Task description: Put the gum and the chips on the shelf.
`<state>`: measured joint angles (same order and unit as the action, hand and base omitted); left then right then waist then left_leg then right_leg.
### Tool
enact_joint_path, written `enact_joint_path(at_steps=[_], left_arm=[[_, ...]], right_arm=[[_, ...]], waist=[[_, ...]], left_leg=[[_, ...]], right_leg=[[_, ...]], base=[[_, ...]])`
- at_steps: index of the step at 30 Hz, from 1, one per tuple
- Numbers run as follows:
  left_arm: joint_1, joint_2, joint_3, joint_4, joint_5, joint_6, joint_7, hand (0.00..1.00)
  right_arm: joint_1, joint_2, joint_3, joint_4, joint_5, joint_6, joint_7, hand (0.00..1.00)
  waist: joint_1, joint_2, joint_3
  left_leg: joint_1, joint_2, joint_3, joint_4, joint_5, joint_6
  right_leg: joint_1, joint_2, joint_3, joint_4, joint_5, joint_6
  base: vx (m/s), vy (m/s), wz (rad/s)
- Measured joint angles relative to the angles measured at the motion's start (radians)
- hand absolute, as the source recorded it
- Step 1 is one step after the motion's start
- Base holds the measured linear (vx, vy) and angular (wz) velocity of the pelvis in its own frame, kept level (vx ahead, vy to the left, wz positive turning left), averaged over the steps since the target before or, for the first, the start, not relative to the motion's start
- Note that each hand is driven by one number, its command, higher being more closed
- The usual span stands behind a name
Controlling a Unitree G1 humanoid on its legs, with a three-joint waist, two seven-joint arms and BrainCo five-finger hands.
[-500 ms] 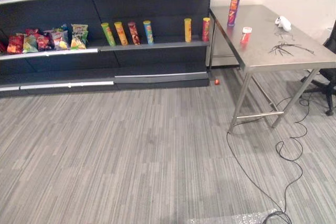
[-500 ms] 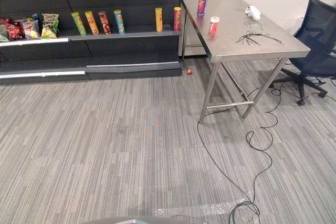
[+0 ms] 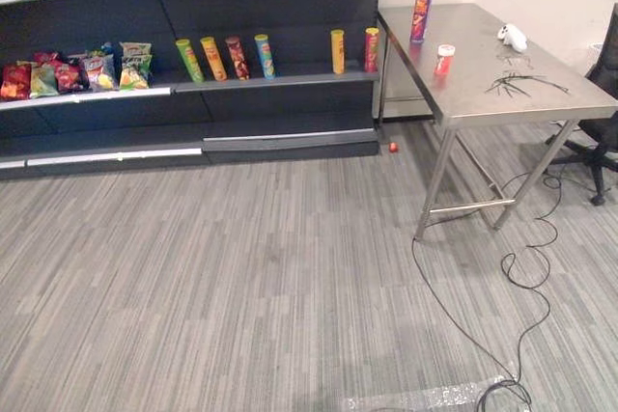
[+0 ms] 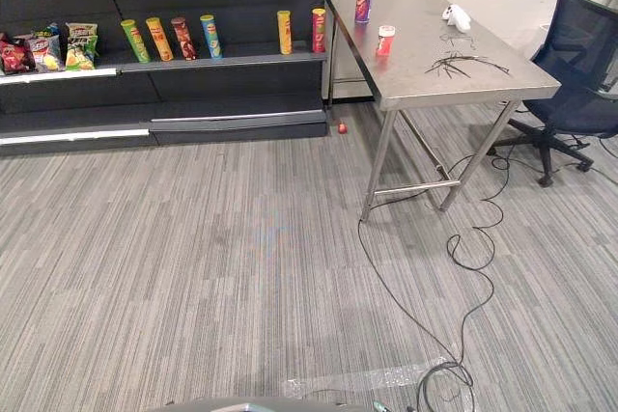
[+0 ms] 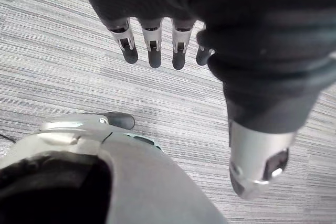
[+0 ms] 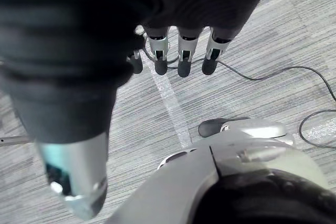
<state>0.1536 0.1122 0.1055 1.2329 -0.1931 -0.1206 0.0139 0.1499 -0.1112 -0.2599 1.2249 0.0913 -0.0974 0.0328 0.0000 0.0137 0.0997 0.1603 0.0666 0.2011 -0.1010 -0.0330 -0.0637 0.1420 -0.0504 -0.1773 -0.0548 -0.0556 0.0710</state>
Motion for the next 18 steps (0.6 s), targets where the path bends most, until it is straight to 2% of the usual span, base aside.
enact_joint_path(at_steps=[3, 12, 15, 18], left_arm=[[0.000, 0.000, 0.000, 0.000, 0.000, 0.000, -0.001, 0.00], [-0.003, 0.003, -0.003, 0.001, 0.001, 0.000, -0.013, 0.00], [-0.017, 0.003, -0.011, -0.003, 0.000, 0.000, -0.014, 0.00], [-0.053, 0.016, -0.011, -0.006, 0.000, 0.000, -0.007, 0.00]], right_arm=[[0.001, 0.000, 0.001, 0.001, 0.046, 0.000, 0.005, 0.00], [-0.003, -0.008, 0.039, 0.003, 0.080, -0.017, 0.034, 0.00], [-0.041, -0.020, 0.072, -0.003, 0.108, -0.017, 0.041, 0.00], [-0.078, -0.014, 0.073, -0.029, 0.107, -0.021, 0.033, 0.00]], waist=[[0.000, 0.000, 0.000], [-0.002, -0.003, 0.002], [-0.002, 0.013, 0.022], [-0.008, -0.004, 0.072]], left_leg=[[-0.001, 0.000, 0.002, 0.000, -0.002, -0.002], [-0.013, 0.001, 0.009, 0.000, -0.005, -0.007], [-0.043, 0.013, 0.024, 0.006, 0.001, -0.010], [-0.078, 0.021, 0.028, 0.006, 0.017, -0.017]], right_leg=[[0.001, 0.001, 0.001, -0.006, 0.001, 0.000], [-0.002, 0.004, 0.006, -0.027, 0.010, -0.005], [-0.075, 0.009, 0.007, 0.051, -0.006, -0.014], [-0.151, 0.009, 0.011, 0.140, -0.040, -0.031]], base=[[0.00, 0.000, 0.00], [0.00, -0.003, -0.01], [-0.03, -0.018, -0.14], [-0.07, -0.036, -0.08]])
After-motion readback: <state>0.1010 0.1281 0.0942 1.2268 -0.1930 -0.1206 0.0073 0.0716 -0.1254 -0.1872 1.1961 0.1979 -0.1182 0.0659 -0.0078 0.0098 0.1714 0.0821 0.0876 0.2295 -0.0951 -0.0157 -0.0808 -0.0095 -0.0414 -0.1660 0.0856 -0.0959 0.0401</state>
